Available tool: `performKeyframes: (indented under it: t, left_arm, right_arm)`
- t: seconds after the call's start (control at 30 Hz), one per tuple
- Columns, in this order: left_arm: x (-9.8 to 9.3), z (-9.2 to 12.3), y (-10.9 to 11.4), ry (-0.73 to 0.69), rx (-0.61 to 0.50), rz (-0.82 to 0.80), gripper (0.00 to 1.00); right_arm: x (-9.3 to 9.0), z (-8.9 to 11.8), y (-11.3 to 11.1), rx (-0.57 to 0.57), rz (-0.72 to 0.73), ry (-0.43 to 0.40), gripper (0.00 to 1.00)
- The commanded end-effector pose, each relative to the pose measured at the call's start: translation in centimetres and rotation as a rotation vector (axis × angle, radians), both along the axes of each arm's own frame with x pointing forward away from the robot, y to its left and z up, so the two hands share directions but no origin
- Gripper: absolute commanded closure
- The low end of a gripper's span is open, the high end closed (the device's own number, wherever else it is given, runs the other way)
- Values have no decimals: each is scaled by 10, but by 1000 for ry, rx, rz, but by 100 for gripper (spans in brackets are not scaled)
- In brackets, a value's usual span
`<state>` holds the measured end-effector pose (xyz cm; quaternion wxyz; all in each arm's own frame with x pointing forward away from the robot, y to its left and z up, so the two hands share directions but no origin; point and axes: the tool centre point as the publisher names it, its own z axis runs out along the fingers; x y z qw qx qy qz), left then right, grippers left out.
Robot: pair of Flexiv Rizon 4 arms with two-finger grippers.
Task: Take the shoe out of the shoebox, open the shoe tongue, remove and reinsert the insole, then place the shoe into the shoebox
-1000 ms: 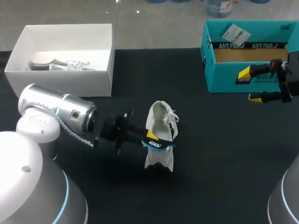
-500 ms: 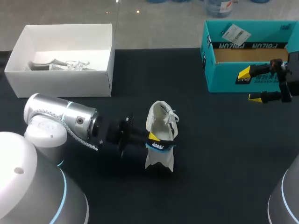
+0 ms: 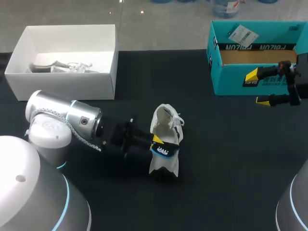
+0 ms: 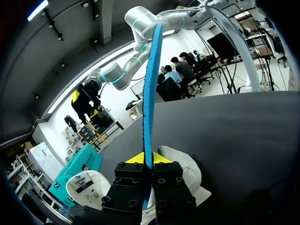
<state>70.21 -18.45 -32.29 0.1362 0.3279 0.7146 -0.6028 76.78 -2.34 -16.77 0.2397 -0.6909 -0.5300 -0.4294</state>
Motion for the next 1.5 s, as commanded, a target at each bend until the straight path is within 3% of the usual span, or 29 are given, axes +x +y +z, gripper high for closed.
performKeyframes:
  t: [0.03,0.33,0.47,0.5,0.57,0.87,0.93,1.0,1.03,1.07,1.13,1.5]
  left_arm:
    - [10,-13,-8,-1,3,2,100]
    - [23,-22,-8,-9,26,35,100]
    - [24,-15,-3,-4,24,42,100]
    - [23,-12,-2,-3,23,41,75]
    - [20,-6,1,-7,12,42,0]
    - [2,17,9,-8,-33,14,0]
    - [-2,22,10,-7,-44,15,11]
    - [-5,25,10,-9,-52,18,38]
    - [-6,26,10,-9,-57,18,45]
    - [-7,26,10,-11,-58,16,58]
    - [-9,26,9,-17,-57,12,100]
    - [-8,13,4,-52,-10,-15,100]
  right_arm:
    - [0,0,1,-4,-2,2,0]
    - [0,0,1,-4,-2,2,0]
    - [0,0,1,-4,-2,2,0]
    - [0,0,1,-4,-2,2,0]
    - [0,0,1,-4,-2,2,0]
    - [0,0,1,-4,-2,2,0]
    - [0,0,1,-4,-2,2,0]
    - [0,0,1,-4,-2,2,0]
    - [0,0,1,-4,-2,2,0]
    - [0,0,1,-4,-2,2,0]
    - [0,0,1,-4,-2,2,0]
    - [0,0,1,-4,-2,2,0]
